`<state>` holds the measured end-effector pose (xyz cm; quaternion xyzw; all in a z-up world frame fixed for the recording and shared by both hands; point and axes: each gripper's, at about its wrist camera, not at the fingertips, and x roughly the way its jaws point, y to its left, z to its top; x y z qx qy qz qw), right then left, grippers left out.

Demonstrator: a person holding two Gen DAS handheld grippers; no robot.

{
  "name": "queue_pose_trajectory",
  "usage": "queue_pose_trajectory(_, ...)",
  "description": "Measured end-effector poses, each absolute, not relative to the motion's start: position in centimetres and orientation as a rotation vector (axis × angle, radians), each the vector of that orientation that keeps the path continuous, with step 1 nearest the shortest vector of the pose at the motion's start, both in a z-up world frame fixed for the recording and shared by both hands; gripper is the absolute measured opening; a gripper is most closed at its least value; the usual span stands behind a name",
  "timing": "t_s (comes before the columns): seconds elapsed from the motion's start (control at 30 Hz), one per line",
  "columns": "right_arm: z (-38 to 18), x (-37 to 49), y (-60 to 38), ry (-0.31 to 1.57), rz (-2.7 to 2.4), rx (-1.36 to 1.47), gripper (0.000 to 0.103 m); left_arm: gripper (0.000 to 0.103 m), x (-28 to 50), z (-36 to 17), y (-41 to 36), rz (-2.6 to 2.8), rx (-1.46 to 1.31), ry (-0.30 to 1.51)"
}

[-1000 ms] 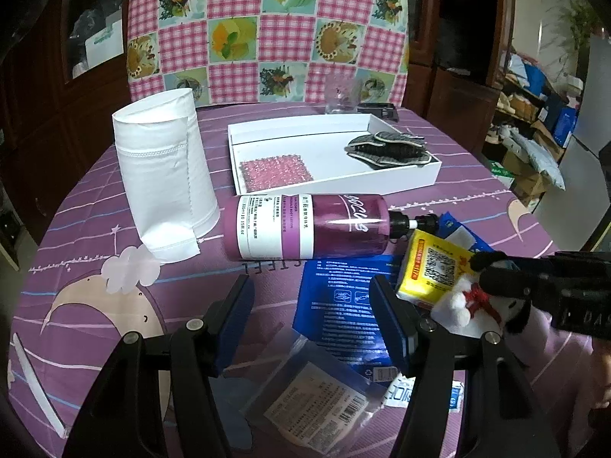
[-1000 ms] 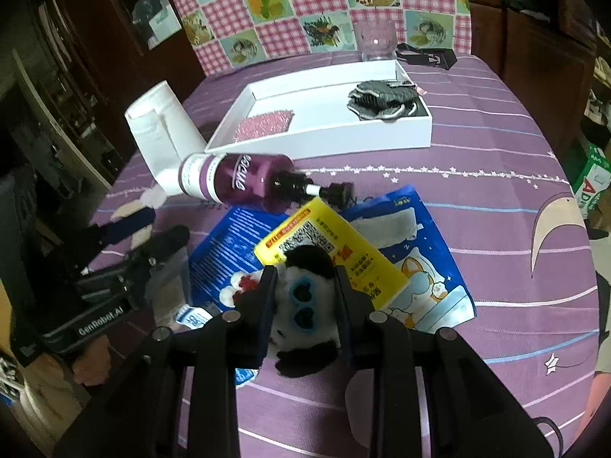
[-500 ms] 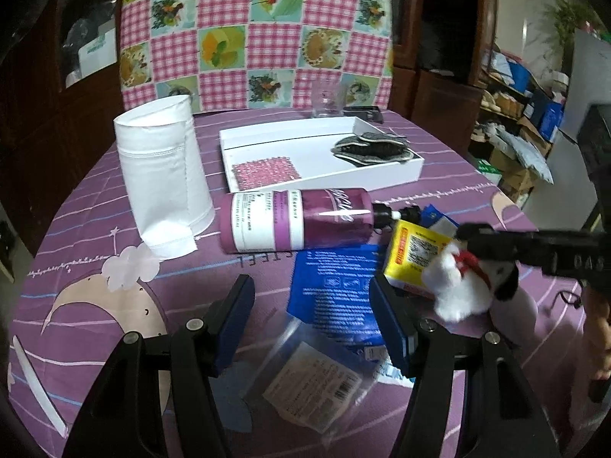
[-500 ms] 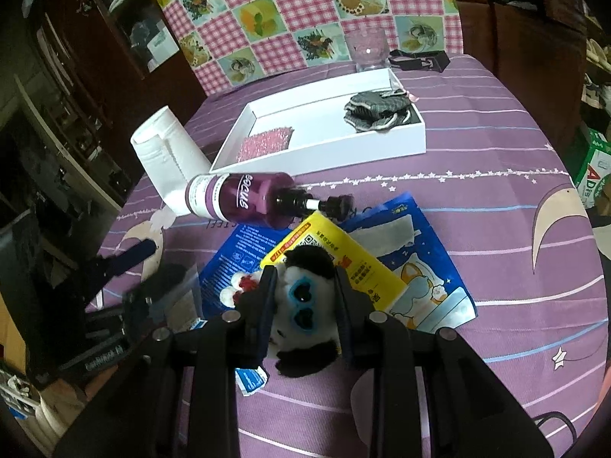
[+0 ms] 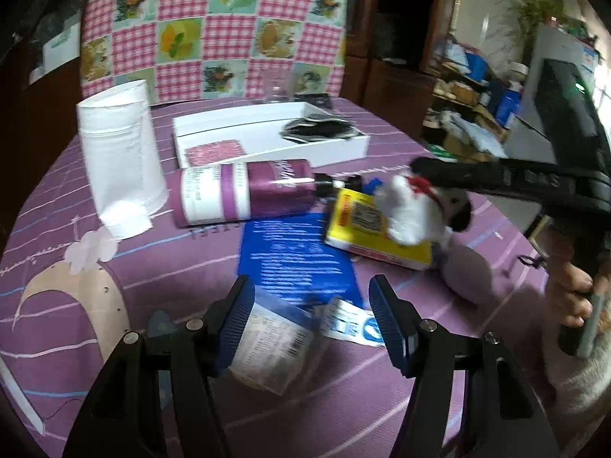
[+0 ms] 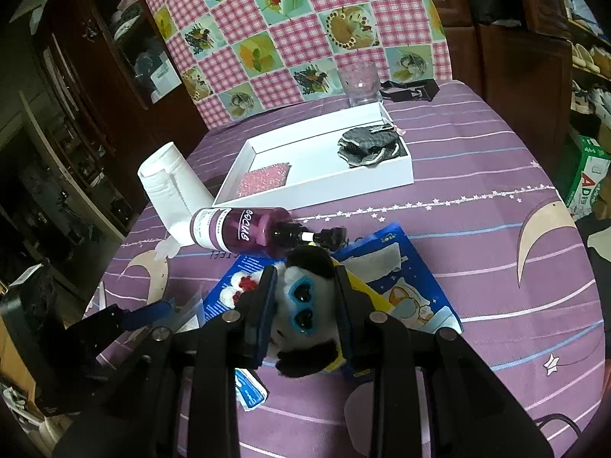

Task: Organize soft objects
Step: 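Lift the panda plush with the right tool while the left tool grasps the blue-white tube, then carry the panda into the tray with the right tool while the left tool carries the tube there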

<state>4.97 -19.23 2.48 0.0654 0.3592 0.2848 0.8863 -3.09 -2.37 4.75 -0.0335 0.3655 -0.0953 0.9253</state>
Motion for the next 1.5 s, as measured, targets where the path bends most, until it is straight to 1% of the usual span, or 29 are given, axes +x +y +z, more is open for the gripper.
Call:
queue_pose_trajectory(0.17,2.4,5.0,-19.2,0.751,0.584,0.134,0.031,0.062,-2.8,3.9,-3.7,-0.229,-0.011,0.799)
queue_pose_trajectory(0.2,2.4,5.0,-19.3,0.751,0.583,0.135,0.031,0.059,-2.7,3.7,-3.7,-0.222,-0.007,0.809)
queue_pose_trajectory(0.23,2.4,5.1,-19.3,0.751,0.583,0.136,0.031,0.049,-2.4,3.4,-3.6,-0.217,-0.009,0.825)
queue_pose_trajectory(0.27,2.4,5.1,-19.3,0.750,0.584,0.136,0.031,0.043,-2.2,3.2,-3.6,-0.211,-0.012,0.841)
queue_pose_trajectory(0.33,2.4,5.1,-19.3,0.749,0.585,0.134,0.031,0.023,-1.9,2.7,-3.5,-0.202,-0.017,0.871)
queue_pose_trajectory(0.37,2.3,5.1,-19.3,0.751,0.581,0.134,0.031,0.019,-1.8,2.4,-3.5,-0.202,-0.016,0.882)
queue_pose_trajectory(0.43,2.4,5.1,-19.4,0.755,0.575,0.138,0.031,0.007,-1.7,2.1,-3.8,-0.212,-0.007,0.898)
queue_pose_trajectory(0.53,2.6,5.2,-19.7,0.751,0.576,0.151,0.031,0.003,-1.8,2.3,-3.9,-0.225,-0.008,0.889)
queue_pose_trajectory(0.63,2.8,5.3,-19.9,0.747,0.557,0.153,0.031,0.002,-1.7,2.9,-3.5,-0.231,-0.042,0.868)
queue_pose_trajectory(0.9,4.3,7.0,-20.5,0.776,0.544,0.207,0.031,0.002,-0.6,6.8,-2.3,-0.208,-0.103,0.781)
queue_pose_trajectory(1.17,8.8,12.2,-19.7,0.811,0.512,0.268,0.031,0.002,2.9,11.6,0.6,-0.112,-0.172,0.691)
queue_pose_trajectory(1.27,9.9,14.7,-19.4,0.816,0.508,0.324,0.031,0.002,4.7,12.9,2.3,-0.094,-0.257,0.655)
queue_pose_trajectory(1.37,10.2,17.1,-18.7,0.809,0.499,0.366,0.031,0.002,7.3,13.2,3.7,-0.070,-0.324,0.647)
queue_pose_trajectory(1.5,9.0,19.0,-17.0,0.826,0.486,0.381,0.031,0.002,10.6,12.0,4.6,-0.018,-0.366,0.667)
